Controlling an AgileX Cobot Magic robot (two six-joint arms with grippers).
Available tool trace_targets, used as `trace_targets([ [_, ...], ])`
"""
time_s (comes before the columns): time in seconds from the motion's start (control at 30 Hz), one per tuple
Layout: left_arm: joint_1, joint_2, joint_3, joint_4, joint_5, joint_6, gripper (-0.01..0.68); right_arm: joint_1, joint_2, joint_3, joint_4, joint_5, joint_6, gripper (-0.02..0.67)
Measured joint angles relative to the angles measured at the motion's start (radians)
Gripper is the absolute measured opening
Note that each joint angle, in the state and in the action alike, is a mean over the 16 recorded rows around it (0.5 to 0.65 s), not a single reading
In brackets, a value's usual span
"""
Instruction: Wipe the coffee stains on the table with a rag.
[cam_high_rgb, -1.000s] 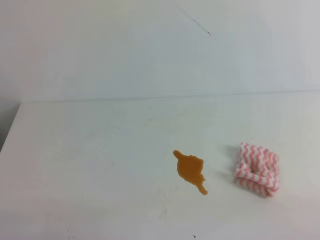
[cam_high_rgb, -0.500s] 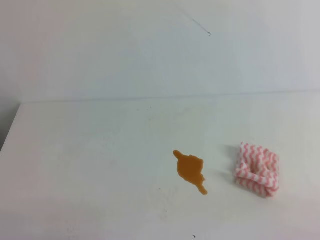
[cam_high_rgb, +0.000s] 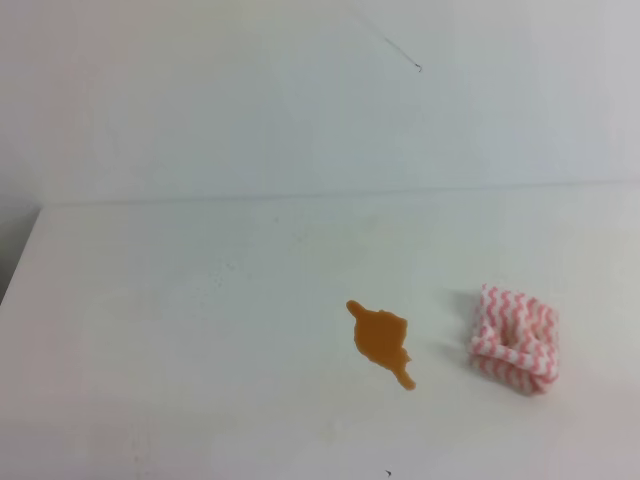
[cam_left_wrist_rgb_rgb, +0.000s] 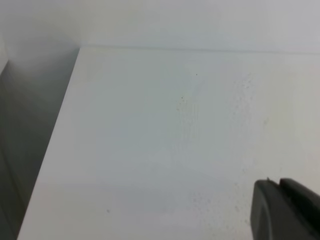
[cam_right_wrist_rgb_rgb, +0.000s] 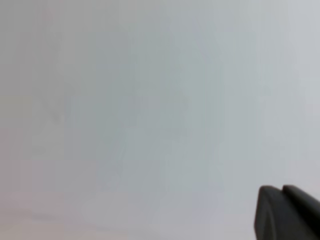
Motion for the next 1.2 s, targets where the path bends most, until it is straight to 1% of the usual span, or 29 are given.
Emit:
trace_targets([
  [0.13, 0.000, 0.000, 0.000, 0.000, -0.001, 0.000, 0.000, 0.000, 0.000, 0.000, -0.017, -0.200, -0.024, -0.004],
  [0.23, 0.000, 0.000, -0.003, 0.000, -0.001, 0.000, 0.000, 0.000, 0.000, 0.000, -0.016, -0.317, -0.044, -0.004],
  [0.33, 0.000, 0.000, 0.000, 0.000, -0.001, 0.000, 0.000, 0.000, 0.001, -0.009, -0.001, -0.367, -0.056, -0.004],
  [0.4, 0.000, 0.000, -0.003, 0.000, 0.000, 0.000, 0.000, 0.000, 0.000, -0.031, 0.014, -0.338, -0.060, -0.004],
  [0.57, 0.000, 0.000, -0.008, 0.000, 0.002, 0.000, 0.000, 0.000, 0.011, -0.129, 0.039, -0.133, -0.081, -0.004],
  [0.73, 0.000, 0.000, -0.003, 0.000, 0.002, 0.000, 0.000, 0.000, 0.066, -0.284, 0.068, 0.176, -0.100, -0.004],
  [0.87, 0.000, 0.000, -0.005, 0.000, 0.002, 0.000, 0.000, 0.000, 0.158, -0.434, 0.098, 0.425, -0.124, -0.004],
  [1.03, 0.000, 0.000, -0.005, 0.000, 0.002, 0.000, 0.000, 0.000, 0.336, -0.581, 0.163, 0.608, -0.158, -0.004],
  [1.2, 0.000, 0.000, -0.008, 0.000, 0.003, 0.000, 0.000, 0.000, 0.560, -0.682, 0.272, 0.704, -0.218, -0.003],
])
